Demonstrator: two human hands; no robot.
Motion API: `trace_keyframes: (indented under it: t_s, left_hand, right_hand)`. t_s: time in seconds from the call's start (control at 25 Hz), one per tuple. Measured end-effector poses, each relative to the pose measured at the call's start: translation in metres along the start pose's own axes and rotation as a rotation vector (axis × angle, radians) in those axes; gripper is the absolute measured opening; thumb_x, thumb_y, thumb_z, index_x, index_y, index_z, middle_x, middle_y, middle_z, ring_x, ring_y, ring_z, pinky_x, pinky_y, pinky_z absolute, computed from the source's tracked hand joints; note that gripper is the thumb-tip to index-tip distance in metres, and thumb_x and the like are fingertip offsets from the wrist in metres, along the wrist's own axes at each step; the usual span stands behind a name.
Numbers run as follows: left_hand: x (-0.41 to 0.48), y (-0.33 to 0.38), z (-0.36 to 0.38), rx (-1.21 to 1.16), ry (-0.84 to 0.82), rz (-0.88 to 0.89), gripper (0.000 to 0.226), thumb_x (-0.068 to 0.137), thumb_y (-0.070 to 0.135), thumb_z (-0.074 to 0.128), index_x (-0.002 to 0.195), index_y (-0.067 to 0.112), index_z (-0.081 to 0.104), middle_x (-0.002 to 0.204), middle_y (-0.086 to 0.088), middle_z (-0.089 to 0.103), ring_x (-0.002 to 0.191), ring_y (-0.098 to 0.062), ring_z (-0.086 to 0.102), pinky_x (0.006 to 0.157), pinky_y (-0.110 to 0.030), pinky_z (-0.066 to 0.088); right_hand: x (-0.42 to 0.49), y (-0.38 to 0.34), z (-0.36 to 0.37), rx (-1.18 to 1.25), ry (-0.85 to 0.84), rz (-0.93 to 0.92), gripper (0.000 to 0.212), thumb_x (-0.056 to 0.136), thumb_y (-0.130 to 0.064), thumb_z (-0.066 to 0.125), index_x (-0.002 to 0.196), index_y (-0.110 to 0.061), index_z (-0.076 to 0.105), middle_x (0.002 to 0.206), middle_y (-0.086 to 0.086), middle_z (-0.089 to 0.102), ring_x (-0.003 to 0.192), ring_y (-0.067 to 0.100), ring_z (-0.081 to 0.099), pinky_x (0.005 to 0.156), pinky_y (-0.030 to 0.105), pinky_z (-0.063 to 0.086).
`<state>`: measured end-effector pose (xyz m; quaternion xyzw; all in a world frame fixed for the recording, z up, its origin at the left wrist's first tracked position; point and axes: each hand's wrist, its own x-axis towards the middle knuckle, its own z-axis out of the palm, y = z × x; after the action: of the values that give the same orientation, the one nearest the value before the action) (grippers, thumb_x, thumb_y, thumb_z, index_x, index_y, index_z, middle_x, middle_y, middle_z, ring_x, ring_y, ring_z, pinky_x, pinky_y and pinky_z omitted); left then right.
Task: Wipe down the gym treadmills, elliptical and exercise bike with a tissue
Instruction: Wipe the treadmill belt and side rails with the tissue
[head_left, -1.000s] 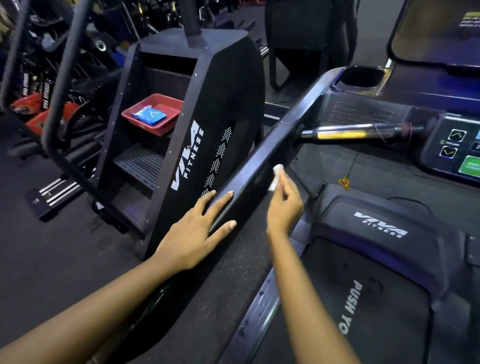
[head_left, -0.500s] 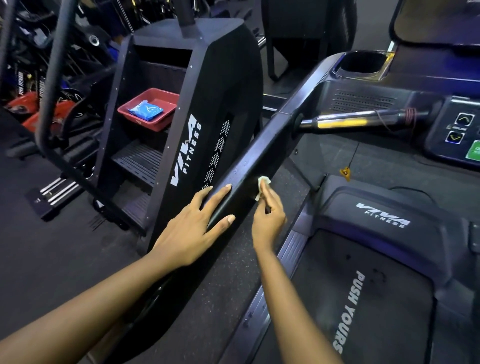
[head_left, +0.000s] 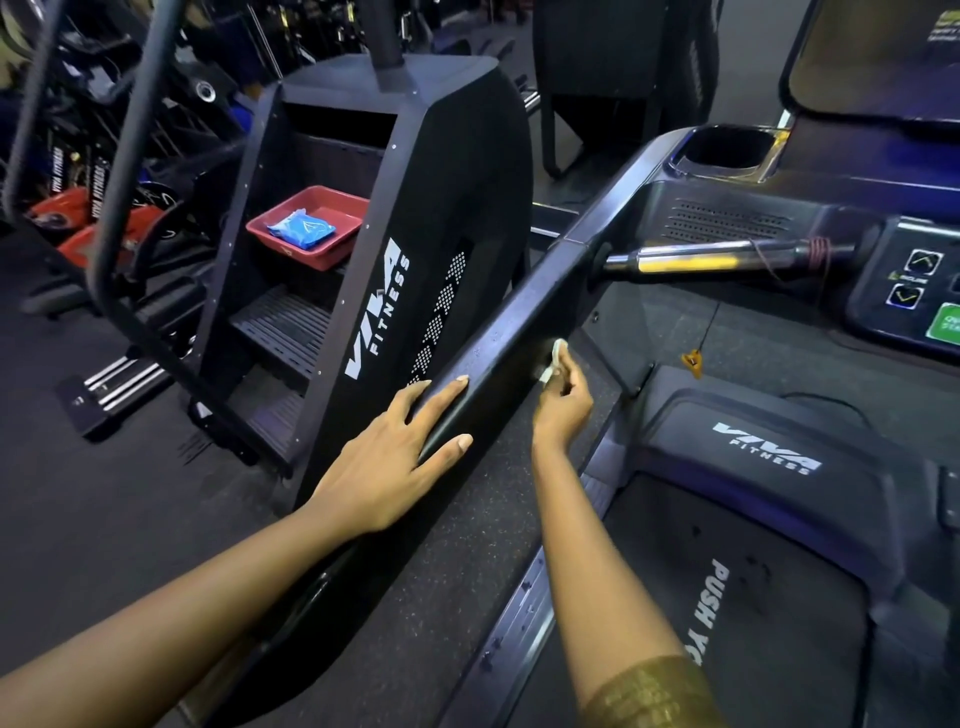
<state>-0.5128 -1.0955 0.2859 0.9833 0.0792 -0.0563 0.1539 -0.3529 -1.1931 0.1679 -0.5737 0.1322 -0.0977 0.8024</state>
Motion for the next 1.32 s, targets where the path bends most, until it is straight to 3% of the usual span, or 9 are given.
trace_keyframes:
  t_s: [0.16, 0.28, 0.44, 0.52, 0.68, 0.88, 1.04, 1.2, 1.32]
  left_hand:
    - [0.000, 0.001, 0.000, 0.001, 0.006, 0.003, 0.064, 0.081, 0.072, 0.016, 0.140, 0.060, -0.005, 0.155, 0.010, 0.012, 0.131, -0.019, 0.039, 0.102, -0.039, 0.038]
    - [0.001, 0.000, 0.001, 0.002, 0.012, 0.001, 0.065, 0.081, 0.073, 0.017, 0.141, 0.060, -0.003, 0.155, 0.009, 0.013, 0.132, -0.020, 0.038, 0.103, -0.041, 0.038]
    - [0.000, 0.000, 0.002, 0.010, 0.016, 0.000, 0.063, 0.086, 0.068, 0.023, 0.143, 0.057, -0.001, 0.155, 0.007, 0.013, 0.134, -0.021, 0.036, 0.103, -0.042, 0.038]
    - [0.000, 0.000, 0.002, 0.008, 0.018, 0.009, 0.063, 0.086, 0.068, 0.022, 0.143, 0.056, -0.001, 0.156, 0.006, 0.013, 0.135, -0.020, 0.035, 0.103, -0.041, 0.037]
    - [0.001, -0.002, 0.000, -0.008, 0.006, 0.024, 0.065, 0.083, 0.069, 0.018, 0.144, 0.055, -0.001, 0.155, 0.004, 0.014, 0.134, -0.021, 0.036, 0.104, -0.041, 0.038]
    - [0.002, -0.001, 0.002, -0.008, 0.033, 0.023, 0.059, 0.092, 0.062, 0.026, 0.146, 0.053, 0.002, 0.156, 0.002, 0.015, 0.134, -0.023, 0.036, 0.103, -0.040, 0.035]
    - [0.005, -0.003, 0.004, -0.030, 0.029, 0.039, 0.060, 0.094, 0.060, 0.028, 0.148, 0.049, 0.005, 0.155, 0.001, 0.017, 0.134, -0.024, 0.037, 0.104, -0.041, 0.037]
    - [0.005, -0.006, -0.001, -0.124, 0.012, 0.049, 0.061, 0.098, 0.051, 0.033, 0.151, 0.038, 0.007, 0.154, 0.002, 0.021, 0.136, -0.022, 0.035, 0.106, -0.033, 0.030]
    - [0.002, -0.012, -0.005, -0.210, -0.035, 0.044, 0.058, 0.100, 0.045, 0.034, 0.151, 0.037, 0.008, 0.149, -0.002, 0.031, 0.135, -0.019, 0.035, 0.107, -0.030, 0.027]
  right_hand:
    - [-0.054, 0.004, -0.008, -0.005, -0.023, -0.020, 0.030, 0.088, 0.013, 0.048, 0.113, 0.004, 0.062, 0.112, 0.005, 0.061, 0.104, 0.011, 0.058, 0.081, 0.000, 0.039]
    - [-0.090, 0.000, -0.017, 0.002, -0.048, -0.009, 0.033, 0.087, 0.017, 0.047, 0.113, 0.003, 0.062, 0.110, 0.005, 0.063, 0.098, -0.008, 0.058, 0.082, 0.003, 0.040]
    - [-0.129, -0.014, -0.037, -0.048, -0.136, -0.062, 0.036, 0.085, 0.017, 0.050, 0.112, -0.003, 0.062, 0.110, 0.004, 0.063, 0.098, -0.017, 0.055, 0.083, 0.001, 0.040]
    - [-0.105, -0.028, -0.030, -0.079, -0.145, -0.159, 0.033, 0.087, 0.012, 0.051, 0.114, -0.004, 0.063, 0.115, 0.004, 0.063, 0.104, -0.012, 0.055, 0.085, 0.001, 0.038]
    - [-0.040, -0.046, -0.001, -0.224, -0.141, -0.318, 0.035, 0.087, 0.009, 0.051, 0.117, -0.002, 0.064, 0.121, 0.011, 0.062, 0.116, 0.018, 0.056, 0.093, 0.001, 0.033]
    - [-0.084, -0.038, -0.014, -0.314, -0.168, -0.476, 0.042, 0.081, 0.013, 0.054, 0.116, -0.007, 0.065, 0.106, 0.011, 0.064, 0.099, 0.012, 0.059, 0.090, 0.002, 0.037]
    - [-0.117, -0.035, -0.036, -0.344, -0.279, -0.537, 0.039, 0.081, 0.008, 0.053, 0.117, -0.004, 0.064, 0.112, 0.008, 0.063, 0.107, 0.001, 0.052, 0.093, 0.002, 0.035]
    - [-0.067, -0.057, -0.022, -0.375, -0.216, -0.532, 0.036, 0.085, 0.008, 0.050, 0.115, -0.004, 0.066, 0.115, 0.009, 0.065, 0.109, 0.015, 0.059, 0.096, 0.006, 0.037]
    - [-0.037, -0.067, -0.008, -0.580, -0.289, -0.553, 0.035, 0.088, 0.007, 0.049, 0.114, -0.008, 0.067, 0.115, 0.006, 0.062, 0.103, 0.017, 0.058, 0.088, 0.002, 0.032]
